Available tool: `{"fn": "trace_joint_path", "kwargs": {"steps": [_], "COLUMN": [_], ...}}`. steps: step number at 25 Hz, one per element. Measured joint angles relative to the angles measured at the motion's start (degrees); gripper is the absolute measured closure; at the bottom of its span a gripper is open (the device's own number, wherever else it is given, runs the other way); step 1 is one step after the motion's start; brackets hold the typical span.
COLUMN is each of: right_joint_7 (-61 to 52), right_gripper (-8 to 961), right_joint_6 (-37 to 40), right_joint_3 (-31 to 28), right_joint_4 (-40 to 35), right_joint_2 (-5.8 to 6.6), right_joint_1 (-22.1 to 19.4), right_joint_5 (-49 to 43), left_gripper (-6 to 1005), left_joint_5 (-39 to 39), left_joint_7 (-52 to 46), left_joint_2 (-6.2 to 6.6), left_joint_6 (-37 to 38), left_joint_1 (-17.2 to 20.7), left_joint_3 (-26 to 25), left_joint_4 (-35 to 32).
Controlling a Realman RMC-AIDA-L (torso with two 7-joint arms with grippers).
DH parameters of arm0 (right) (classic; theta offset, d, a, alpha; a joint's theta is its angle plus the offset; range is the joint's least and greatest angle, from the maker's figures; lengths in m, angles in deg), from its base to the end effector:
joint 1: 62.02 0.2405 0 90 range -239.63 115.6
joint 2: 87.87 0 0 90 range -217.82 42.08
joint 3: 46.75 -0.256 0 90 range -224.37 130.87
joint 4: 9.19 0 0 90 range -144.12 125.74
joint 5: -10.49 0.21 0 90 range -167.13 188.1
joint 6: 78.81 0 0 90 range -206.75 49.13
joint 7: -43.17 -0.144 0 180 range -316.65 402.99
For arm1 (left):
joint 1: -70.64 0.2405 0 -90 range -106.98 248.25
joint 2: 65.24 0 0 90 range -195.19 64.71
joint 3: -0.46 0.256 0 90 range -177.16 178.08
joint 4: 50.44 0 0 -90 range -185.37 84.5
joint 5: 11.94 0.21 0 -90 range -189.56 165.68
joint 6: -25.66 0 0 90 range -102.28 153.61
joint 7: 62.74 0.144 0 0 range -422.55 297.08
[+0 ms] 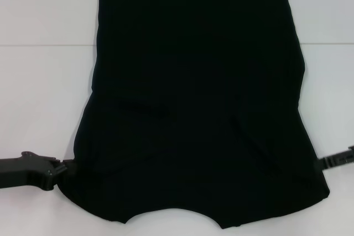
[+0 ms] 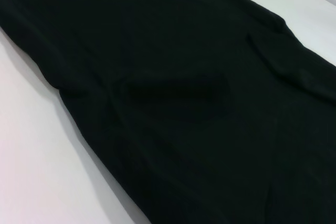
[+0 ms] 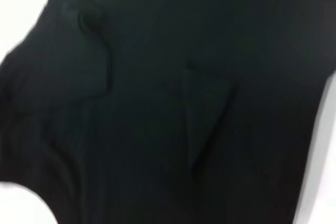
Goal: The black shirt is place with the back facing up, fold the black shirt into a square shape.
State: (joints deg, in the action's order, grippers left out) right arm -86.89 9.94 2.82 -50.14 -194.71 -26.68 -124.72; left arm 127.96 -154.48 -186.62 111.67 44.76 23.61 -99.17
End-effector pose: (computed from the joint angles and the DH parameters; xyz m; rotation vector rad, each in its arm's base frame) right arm 0.3036 0.3543 0.0652 -2.4744 1.5598 -0.0355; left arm -0.3414 0.3008 0.0305 -2.4872 -1.0632 -0.2763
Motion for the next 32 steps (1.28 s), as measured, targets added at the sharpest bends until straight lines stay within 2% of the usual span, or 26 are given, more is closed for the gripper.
{"fn": "trace_joint_path", "kwargs": {"steps": [11,23,32], "right_joint_7": [-0.44,-0.7,-0.96], "right_gripper": [64,63,62], "right_joint_6": [2.05,2.28,2.37], "right_joint_3": [0.76,0.65,0.66], "right_joint_4": [0.45,0.66,0.65], "right_joint_2": [-0.77,-2.56,-4.45], "right_joint_1": [0.58,0.96,2.08], "right_joint_5": [-2.89,-5.58,-6.74], "left_gripper": [962,962,962], "left_joint_5": [-0.08,-0.08,0.0], "left_joint_7": [-0.19,0.03,0.38], "left_joint_2": [-0.24,-0.35,-0.19], "left_joint_6": [-0.48,-0.85,-0.87], "left_joint_1": [-0.34,-0.31,-0.31], "left_joint_3": [-0.07,0.14,0.14], "left_joint_4": [0.06,0.4,0.4]}}
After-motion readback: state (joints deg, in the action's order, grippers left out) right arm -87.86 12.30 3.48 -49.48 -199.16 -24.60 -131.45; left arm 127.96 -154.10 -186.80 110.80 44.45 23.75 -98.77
